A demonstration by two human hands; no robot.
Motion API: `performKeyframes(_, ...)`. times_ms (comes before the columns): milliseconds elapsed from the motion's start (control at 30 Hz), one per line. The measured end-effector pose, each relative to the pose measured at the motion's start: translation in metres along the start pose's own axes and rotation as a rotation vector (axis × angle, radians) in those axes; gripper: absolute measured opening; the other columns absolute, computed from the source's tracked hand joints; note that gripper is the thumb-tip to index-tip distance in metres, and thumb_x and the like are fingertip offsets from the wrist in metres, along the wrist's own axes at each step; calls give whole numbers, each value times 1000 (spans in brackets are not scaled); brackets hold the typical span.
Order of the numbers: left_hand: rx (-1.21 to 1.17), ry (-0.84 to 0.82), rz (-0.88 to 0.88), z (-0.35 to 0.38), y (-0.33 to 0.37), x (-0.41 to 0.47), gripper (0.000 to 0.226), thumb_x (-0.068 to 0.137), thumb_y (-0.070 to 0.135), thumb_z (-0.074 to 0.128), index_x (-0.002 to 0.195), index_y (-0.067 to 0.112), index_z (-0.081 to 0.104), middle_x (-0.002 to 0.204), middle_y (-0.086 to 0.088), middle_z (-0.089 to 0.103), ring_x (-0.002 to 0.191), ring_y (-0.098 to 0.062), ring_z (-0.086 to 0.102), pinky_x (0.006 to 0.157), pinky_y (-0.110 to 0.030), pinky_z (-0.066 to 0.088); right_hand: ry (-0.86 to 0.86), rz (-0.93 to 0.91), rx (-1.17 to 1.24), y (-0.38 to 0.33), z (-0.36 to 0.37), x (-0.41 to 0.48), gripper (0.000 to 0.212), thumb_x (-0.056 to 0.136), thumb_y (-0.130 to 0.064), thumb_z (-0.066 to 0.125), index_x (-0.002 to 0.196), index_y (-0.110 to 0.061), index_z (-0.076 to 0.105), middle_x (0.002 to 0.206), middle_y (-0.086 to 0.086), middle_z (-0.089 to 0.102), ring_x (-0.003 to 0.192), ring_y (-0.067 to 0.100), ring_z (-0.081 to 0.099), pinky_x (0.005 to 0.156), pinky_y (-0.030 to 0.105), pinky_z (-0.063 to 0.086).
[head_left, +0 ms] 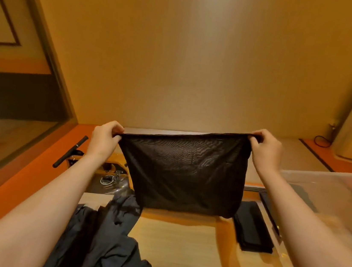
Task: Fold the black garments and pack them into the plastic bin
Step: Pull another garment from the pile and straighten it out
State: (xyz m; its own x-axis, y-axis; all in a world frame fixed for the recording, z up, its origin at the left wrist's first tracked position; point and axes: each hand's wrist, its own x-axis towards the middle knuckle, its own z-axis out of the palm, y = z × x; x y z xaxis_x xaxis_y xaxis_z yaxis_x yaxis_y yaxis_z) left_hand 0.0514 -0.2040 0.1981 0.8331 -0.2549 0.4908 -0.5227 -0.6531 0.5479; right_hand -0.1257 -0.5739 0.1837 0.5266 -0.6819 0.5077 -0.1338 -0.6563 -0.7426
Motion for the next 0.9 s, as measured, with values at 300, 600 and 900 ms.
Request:
performKeyframes(300,-108,248,136,-37,59,149,19,86,-8,59,97,7,65,96,-6,66,90,-19,60,80,-25,47,218,-109,138,-70,-2,126,15,91,-8,54,100,-8,67,98,5,67,91,18,61,78,33,51)
performKeyframes(600,-151,305,188,-52,83,168,17,87,-3,60,97,9,67,97,-7,68,92,-18,62,83,-27,51,260,-160,143,-80,-23,138,11,91,-10,56,96,-9,66,90,-1,63,86,14,58,73,27,45)
performKeyframes(900,-165,22,127,-40,71,86,21,80,-9,67,90,9,69,90,-3,70,87,-14,65,81,-23,50,177,-85,7,-39,-37,87,12,92,-13,57,98,-9,68,100,8,61,98,23,54,75,28,38)
